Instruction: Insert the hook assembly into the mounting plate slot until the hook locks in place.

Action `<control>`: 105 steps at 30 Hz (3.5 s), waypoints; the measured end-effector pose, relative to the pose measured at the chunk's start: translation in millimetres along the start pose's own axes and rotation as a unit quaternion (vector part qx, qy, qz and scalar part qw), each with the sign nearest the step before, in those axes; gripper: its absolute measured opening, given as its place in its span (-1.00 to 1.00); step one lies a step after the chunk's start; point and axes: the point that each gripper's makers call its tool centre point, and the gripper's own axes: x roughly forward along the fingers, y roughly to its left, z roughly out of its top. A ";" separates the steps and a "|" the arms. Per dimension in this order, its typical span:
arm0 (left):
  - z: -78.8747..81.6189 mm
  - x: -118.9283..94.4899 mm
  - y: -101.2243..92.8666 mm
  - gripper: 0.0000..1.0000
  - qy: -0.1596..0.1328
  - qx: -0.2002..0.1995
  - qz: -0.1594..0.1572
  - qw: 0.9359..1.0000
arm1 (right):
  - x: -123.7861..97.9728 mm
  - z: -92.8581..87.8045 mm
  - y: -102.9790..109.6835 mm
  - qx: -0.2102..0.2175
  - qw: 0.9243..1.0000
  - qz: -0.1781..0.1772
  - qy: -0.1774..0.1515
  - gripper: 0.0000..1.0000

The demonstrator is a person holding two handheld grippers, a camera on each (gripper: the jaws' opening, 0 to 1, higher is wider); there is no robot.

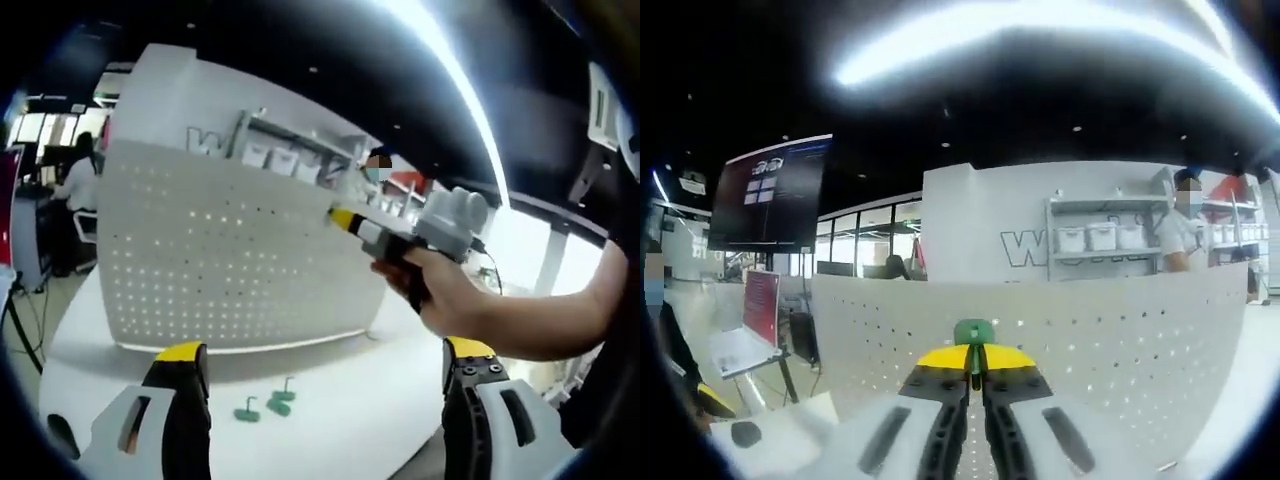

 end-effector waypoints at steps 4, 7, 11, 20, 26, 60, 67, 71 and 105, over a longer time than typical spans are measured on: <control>-0.5 0.4 1.2 1.00 0.002 -0.004 0.000 1.000 | 13.5 -0.2 0.9 -0.003 1.000 -0.005 0.002 -0.99; -0.4 0.6 3.1 1.00 0.004 -0.004 0.002 1.000 | 22.5 -0.9 0.2 0.002 1.000 -0.007 0.008 -0.99; 0.4 0.0 4.4 1.00 0.001 -0.007 0.002 1.000 | 35.3 -1.7 -4.7 0.003 1.000 -0.015 0.020 -0.99; -3.2 -1.0 8.4 1.00 0.005 0.007 0.011 1.000 | 56.0 -9.4 -14.6 -0.009 0.999 -0.032 0.038 -0.99; -2.1 -3.4 9.4 1.00 0.005 0.008 0.011 1.000 | 62.0 -13.1 -16.9 -0.017 0.998 -0.036 0.046 -0.99; -20.4 -12.8 33.9 0.96 0.014 0.010 0.052 0.998 | 59.8 -25.6 -8.5 0.004 0.995 -0.060 0.081 -0.66; -20.9 -12.4 32.6 0.95 0.018 0.012 0.050 0.999 | 47.9 -11.7 -11.6 0.018 0.997 -0.049 0.064 -0.62; -19.4 -11.4 29.1 0.95 0.017 0.015 0.046 0.999 | 37.9 1.1 -16.6 0.026 0.997 -0.042 0.052 -0.60; -66.1 -26.9 13.3 0.94 0.073 -0.004 0.045 0.996 | -127.8 -101.6 7.1 -0.053 0.974 0.102 0.195 -0.50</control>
